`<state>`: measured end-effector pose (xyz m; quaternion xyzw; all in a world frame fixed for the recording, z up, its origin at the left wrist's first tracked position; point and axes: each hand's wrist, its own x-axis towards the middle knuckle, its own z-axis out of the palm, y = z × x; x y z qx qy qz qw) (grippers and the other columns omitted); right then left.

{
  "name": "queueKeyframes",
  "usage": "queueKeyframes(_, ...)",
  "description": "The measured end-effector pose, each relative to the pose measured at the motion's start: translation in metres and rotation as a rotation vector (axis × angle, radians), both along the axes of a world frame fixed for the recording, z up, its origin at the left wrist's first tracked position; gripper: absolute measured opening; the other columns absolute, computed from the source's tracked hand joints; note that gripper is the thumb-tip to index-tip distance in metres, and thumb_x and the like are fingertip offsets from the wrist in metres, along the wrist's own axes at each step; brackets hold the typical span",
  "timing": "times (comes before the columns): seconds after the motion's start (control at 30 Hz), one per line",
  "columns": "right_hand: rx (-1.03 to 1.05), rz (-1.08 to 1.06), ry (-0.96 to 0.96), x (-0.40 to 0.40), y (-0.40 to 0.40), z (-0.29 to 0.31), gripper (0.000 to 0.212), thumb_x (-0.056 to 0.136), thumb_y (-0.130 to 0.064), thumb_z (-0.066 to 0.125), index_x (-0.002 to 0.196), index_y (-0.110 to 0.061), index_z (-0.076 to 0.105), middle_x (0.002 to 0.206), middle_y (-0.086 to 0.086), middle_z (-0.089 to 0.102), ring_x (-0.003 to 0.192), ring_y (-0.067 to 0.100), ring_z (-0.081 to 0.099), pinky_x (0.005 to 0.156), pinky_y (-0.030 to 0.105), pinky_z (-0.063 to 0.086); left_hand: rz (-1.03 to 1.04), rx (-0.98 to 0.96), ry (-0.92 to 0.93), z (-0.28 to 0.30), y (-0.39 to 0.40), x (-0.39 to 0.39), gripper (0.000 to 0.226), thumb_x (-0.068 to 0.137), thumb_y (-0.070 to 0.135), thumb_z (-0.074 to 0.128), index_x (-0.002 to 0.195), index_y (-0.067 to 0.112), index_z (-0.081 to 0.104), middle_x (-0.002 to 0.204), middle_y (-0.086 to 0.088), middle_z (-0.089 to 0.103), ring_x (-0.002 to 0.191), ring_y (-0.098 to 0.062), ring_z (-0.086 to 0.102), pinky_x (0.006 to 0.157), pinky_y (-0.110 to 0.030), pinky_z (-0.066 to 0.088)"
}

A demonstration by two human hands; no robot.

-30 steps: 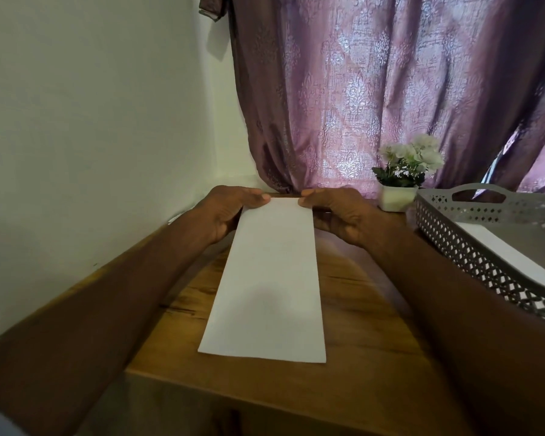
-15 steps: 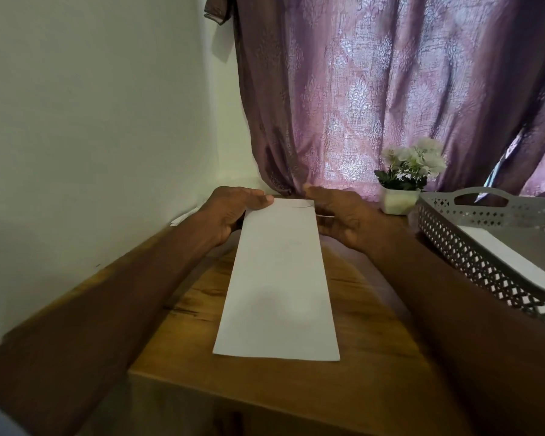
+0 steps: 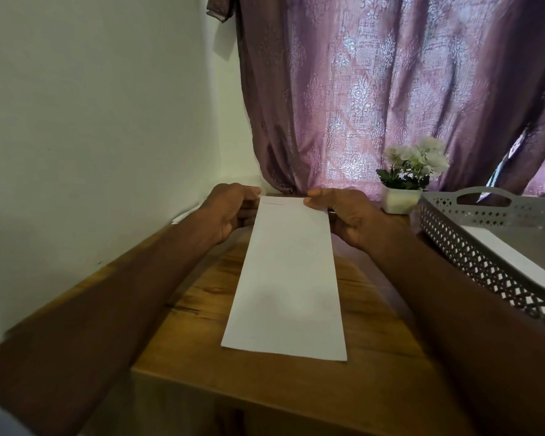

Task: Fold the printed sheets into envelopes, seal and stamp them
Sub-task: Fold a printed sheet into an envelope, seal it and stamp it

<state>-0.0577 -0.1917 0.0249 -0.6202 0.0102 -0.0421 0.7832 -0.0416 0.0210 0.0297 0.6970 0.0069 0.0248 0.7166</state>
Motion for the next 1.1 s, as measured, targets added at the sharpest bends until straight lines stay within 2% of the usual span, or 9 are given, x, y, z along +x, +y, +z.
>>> queueKeyframes(0.13, 0.010, -0.016, 0.011, 0.000, -0.002, -0.001, 0.021, 0.081, 0.011, 0.075, 0.095, -0.005, 0.071, 0.085, 0.012, 0.074, 0.074, 0.024, 0.073, 0.060, 0.031, 0.060, 0.021, -0.024, 0.013, 0.003, 0.003, 0.000, 0.027, 0.106, 0.025, 0.055, 0.123, 0.006, 0.066, 0.097, -0.011, 0.078, 0.081, -0.023, 0.075, 0.066, -0.031, 0.061)
queueKeyframes(0.23, 0.000, 0.021, 0.001, -0.001, 0.004, -0.001, 0.019, 0.081, 0.011, 0.074, 0.090, -0.005, 0.071, 0.072, 0.008, 0.075, 0.064, 0.019, 0.073, 0.058, 0.029, 0.061, -0.098, 0.028, 0.042, 0.001, -0.003, -0.003, 0.050, 0.097, 0.053, 0.065, 0.122, 0.010, 0.068, 0.110, -0.012, 0.076, 0.100, -0.027, 0.072, 0.086, -0.038, 0.061)
queueKeyframes(0.3, -0.016, 0.060, -0.010, -0.002, 0.011, -0.001, 0.018, 0.083, 0.010, 0.073, 0.086, -0.007, 0.071, 0.064, 0.005, 0.074, 0.062, 0.017, 0.072, 0.061, 0.029, 0.063, -0.179, 0.028, 0.053, -0.003, -0.006, -0.004, 0.051, 0.092, 0.045, 0.075, 0.126, 0.008, 0.069, 0.115, -0.015, 0.077, 0.106, -0.032, 0.074, 0.093, -0.042, 0.061)
queueKeyframes(0.4, -0.025, 0.083, -0.018, -0.003, 0.013, 0.000, 0.017, 0.083, 0.009, 0.073, 0.086, -0.008, 0.071, 0.066, 0.005, 0.075, 0.071, 0.020, 0.071, 0.072, 0.032, 0.063, -0.225, 0.018, 0.077, -0.004, -0.003, -0.003, 0.045, 0.086, 0.023, 0.083, 0.124, 0.001, 0.070, 0.103, -0.016, 0.080, 0.086, -0.028, 0.079, 0.075, -0.037, 0.065)
queueKeyframes(0.53, -0.023, -0.060, 0.003, 0.000, 0.004, 0.002, 0.019, 0.080, 0.007, 0.077, 0.095, -0.004, 0.074, 0.080, 0.010, 0.073, 0.073, 0.021, 0.068, 0.079, 0.035, 0.061, -0.175, -0.003, 0.064, -0.001, 0.002, 0.001, 0.045, 0.085, 0.016, 0.084, 0.124, -0.001, 0.070, 0.119, -0.021, 0.075, 0.110, -0.036, 0.073, 0.097, -0.046, 0.059)
queueKeyframes(0.67, -0.008, -0.156, 0.054, 0.003, -0.008, 0.002, 0.009, 0.088, 0.002, 0.072, 0.096, -0.001, 0.071, 0.079, 0.013, 0.069, 0.065, 0.018, 0.065, 0.063, 0.029, 0.058, -0.113, -0.026, 0.067, -0.001, 0.008, 0.002, 0.036, 0.084, 0.013, 0.085, 0.115, 0.000, 0.072, 0.115, -0.022, 0.076, 0.100, -0.035, 0.074, 0.088, -0.045, 0.062)
queueKeyframes(0.87, -0.102, 0.165, 0.109, -0.004, 0.003, -0.001, 0.043, 0.086, -0.032, 0.081, 0.120, -0.008, 0.071, 0.099, 0.010, 0.075, 0.085, 0.023, 0.072, 0.067, 0.032, 0.062, -0.087, -0.043, 0.048, 0.000, 0.009, 0.001, 0.039, 0.083, 0.014, 0.086, 0.116, -0.001, 0.071, 0.116, -0.023, 0.076, 0.109, -0.039, 0.073, 0.100, -0.052, 0.058)
queueKeyframes(0.97, -0.113, 0.169, 0.085, -0.003, 0.007, 0.000, 0.031, 0.086, -0.005, 0.079, 0.116, 0.000, 0.071, 0.097, 0.013, 0.077, 0.077, 0.020, 0.074, 0.065, 0.030, 0.063, -0.055, 0.187, -0.018, 0.000, 0.009, 0.004, 0.038, 0.084, 0.028, 0.086, 0.109, 0.002, 0.073, 0.110, -0.017, 0.075, 0.102, -0.034, 0.071, 0.087, -0.045, 0.061)
queueKeyframes(1.1, -0.135, 0.166, 0.067, 0.001, 0.005, -0.001, 0.025, 0.083, 0.002, 0.077, 0.107, -0.003, 0.074, 0.100, 0.013, 0.078, 0.084, 0.022, 0.075, 0.072, 0.031, 0.063, -0.081, 0.485, -0.117, 0.006, 0.014, 0.006, 0.029, 0.088, 0.047, 0.079, 0.088, 0.018, 0.074, 0.094, 0.001, 0.071, 0.085, -0.015, 0.065, 0.065, -0.025, 0.050)
